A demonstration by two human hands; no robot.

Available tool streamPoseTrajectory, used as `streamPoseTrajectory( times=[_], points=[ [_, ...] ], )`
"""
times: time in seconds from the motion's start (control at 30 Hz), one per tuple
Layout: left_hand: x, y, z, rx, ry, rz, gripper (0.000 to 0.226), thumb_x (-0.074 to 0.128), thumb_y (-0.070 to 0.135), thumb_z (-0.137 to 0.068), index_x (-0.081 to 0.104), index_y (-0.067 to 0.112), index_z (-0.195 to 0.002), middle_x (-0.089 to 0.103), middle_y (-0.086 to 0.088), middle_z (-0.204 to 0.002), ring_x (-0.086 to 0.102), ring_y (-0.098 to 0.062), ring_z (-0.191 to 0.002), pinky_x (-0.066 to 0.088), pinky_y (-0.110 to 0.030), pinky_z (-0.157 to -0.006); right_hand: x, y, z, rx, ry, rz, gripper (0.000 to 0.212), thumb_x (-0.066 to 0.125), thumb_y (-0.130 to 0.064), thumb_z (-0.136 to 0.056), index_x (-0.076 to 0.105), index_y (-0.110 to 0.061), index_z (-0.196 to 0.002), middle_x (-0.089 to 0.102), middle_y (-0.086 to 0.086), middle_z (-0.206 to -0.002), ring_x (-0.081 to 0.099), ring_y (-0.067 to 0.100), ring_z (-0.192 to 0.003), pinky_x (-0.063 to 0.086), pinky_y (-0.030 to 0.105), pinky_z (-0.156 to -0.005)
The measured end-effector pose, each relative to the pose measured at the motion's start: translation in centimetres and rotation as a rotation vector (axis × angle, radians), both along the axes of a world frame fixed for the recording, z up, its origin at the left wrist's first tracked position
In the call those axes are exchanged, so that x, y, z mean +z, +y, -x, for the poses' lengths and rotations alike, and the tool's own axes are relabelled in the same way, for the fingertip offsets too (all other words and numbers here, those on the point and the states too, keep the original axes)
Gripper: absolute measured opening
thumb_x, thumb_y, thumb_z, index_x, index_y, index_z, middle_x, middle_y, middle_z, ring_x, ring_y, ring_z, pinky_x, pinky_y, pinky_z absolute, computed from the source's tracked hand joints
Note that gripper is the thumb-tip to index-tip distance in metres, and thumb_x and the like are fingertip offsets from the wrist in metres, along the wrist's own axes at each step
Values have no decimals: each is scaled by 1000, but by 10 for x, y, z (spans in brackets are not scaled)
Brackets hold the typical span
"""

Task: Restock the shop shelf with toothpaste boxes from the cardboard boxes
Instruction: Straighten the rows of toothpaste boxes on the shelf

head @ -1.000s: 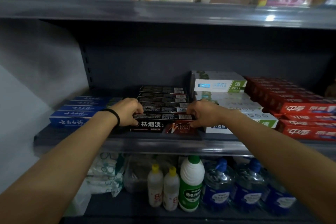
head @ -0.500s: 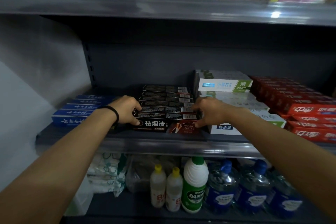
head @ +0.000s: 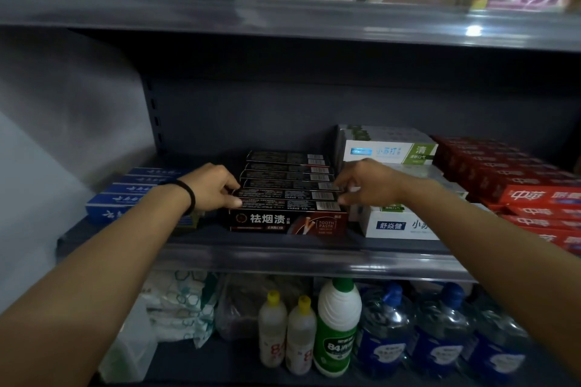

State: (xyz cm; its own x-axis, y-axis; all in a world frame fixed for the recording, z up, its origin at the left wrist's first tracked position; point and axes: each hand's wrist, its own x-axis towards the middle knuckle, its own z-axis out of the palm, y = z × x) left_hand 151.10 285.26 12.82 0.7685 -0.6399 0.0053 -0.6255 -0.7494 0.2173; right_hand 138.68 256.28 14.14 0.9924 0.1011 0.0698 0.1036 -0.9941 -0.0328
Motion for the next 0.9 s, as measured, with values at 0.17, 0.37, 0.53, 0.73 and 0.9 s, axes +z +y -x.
streamPoseTrajectory(
  times=[0.17,0.37,0.53,0.73,0.9],
  points=[
    [7,-8,-12,32,-71,17,28,58,5,-90,67,9,-117,68,-5,-113,61,-19,-106,47,-29,-95,5,-16,-18,-50,-14,78,25,66,-13,-86,68,-10,-111,66,3,-111,58,20,-102,45,28,-87],
    [-2,-24,-27,-12,-27,-4,34,53,-2,-89,67,11,-118,67,-3,-116,61,-17,-106,46,-24,-93,-6,-8,-40,-50,64,126,21,50,-7,-87,68,-5,-96,65,11,-102,58,29,-97,48,34,-82],
    [-6,-25,-35,-36,-27,-9,34,53,-1,-90,67,13,-118,67,-2,-117,61,-17,-106,46,-23,-92,-6,-8,-47,-56,81,182,16,52,-14,-91,68,-14,-92,62,7,-100,53,22,-88,40,28,-72],
    [-6,-24,-39,-55,-39,-20,31,54,2,-91,69,14,-115,68,0,-112,60,-14,-100,41,-18,-83,-9,-9,-50,-53,60,138,22,55,-12,-90,72,-13,-104,65,5,-108,54,20,-96,39,25,-78],
    [-5,-20,-40,-55,-55,-35,31,54,2,-90,70,14,-114,69,0,-111,60,-14,-101,42,-19,-85,-10,-5,-49,-45,33,120,29,57,-9,-89,72,-16,-113,65,4,-116,54,24,-109,44,29,-88]
  ],
)
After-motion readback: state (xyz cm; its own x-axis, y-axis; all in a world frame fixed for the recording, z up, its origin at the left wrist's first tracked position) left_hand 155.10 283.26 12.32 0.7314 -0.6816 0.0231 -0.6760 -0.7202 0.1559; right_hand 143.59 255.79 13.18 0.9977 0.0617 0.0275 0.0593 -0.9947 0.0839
